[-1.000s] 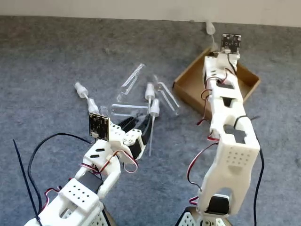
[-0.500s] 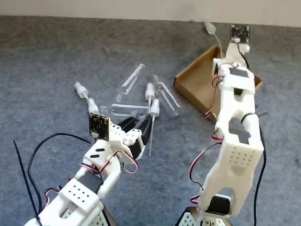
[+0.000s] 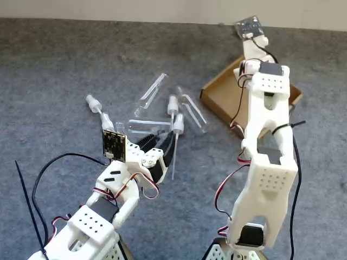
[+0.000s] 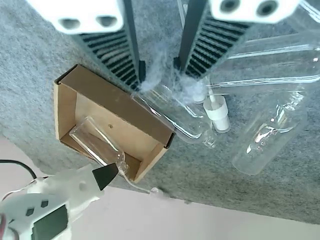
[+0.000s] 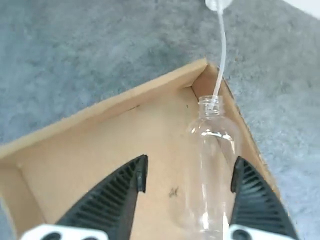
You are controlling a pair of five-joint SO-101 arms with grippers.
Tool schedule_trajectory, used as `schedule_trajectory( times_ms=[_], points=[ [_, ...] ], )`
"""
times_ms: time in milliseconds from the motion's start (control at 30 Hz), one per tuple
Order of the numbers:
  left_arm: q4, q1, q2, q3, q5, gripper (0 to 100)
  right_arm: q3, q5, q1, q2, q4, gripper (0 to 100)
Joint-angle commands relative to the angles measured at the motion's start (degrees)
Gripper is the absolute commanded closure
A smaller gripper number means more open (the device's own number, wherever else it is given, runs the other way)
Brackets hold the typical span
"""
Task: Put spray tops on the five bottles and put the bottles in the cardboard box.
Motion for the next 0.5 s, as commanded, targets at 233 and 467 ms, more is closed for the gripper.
schedule_trajectory(
  times_ms=[233, 467],
  points=[
    [0.2, -0.2, -1.1, 1.1, 0.3, 93, -15.8, 4.2, 2.8, 8.7, 1.5, 75.2],
    [0.2, -0.2, -1.1, 1.1, 0.3, 93, -26.2, 4.3, 5.1, 16.0, 7.2, 75.2]
  ],
)
